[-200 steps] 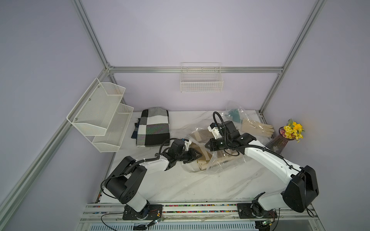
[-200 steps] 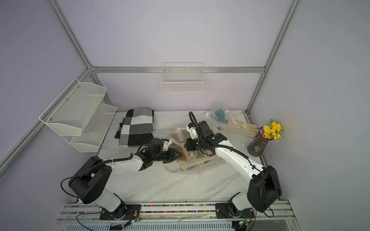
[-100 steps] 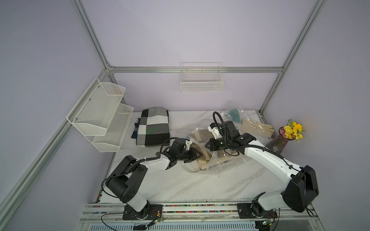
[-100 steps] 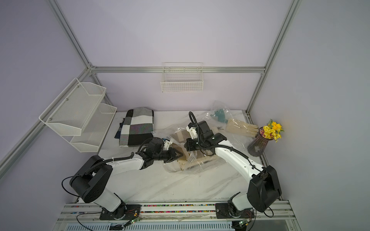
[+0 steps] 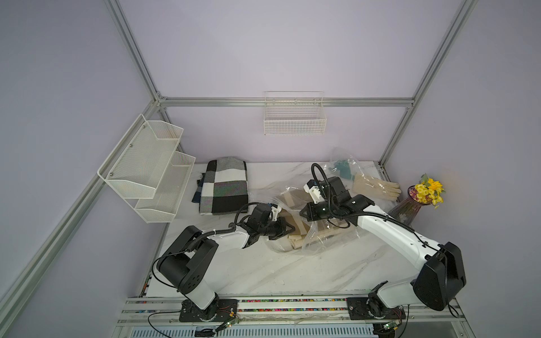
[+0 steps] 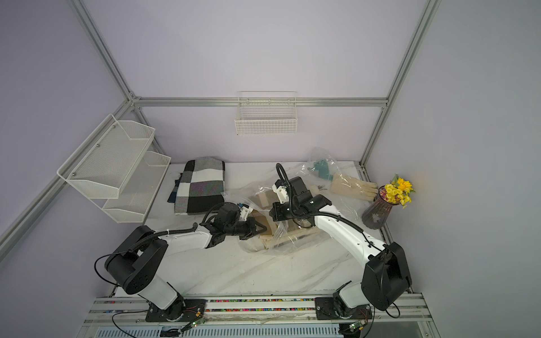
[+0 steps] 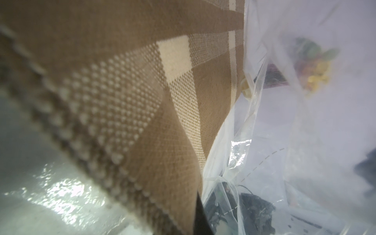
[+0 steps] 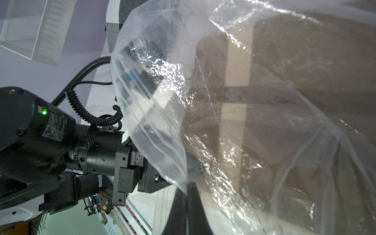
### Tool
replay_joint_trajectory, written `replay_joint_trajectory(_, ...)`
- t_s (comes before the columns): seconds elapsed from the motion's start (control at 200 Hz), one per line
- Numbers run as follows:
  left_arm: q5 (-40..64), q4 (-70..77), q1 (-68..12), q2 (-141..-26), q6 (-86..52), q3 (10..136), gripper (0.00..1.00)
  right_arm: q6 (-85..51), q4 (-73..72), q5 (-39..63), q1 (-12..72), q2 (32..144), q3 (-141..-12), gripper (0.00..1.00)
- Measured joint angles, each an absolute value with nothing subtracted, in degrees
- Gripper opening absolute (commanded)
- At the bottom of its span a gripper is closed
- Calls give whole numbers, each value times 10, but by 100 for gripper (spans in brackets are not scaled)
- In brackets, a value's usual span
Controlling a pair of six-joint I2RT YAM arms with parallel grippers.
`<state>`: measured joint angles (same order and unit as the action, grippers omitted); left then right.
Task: Take the scarf out of the vacuum bag
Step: Take out the scarf from the vacuum bag.
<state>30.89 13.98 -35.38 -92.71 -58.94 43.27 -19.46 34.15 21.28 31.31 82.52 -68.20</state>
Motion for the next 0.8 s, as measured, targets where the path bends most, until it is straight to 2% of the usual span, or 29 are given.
replay_joint_trajectory(0.305,296,111,-354,-904,-588,434,3,-194,349,205,313,844,-698,0)
replay_joint_trajectory(0.795,259,-17,-355,-777,-534,464,0,-194,360,145,313,874,-720,0)
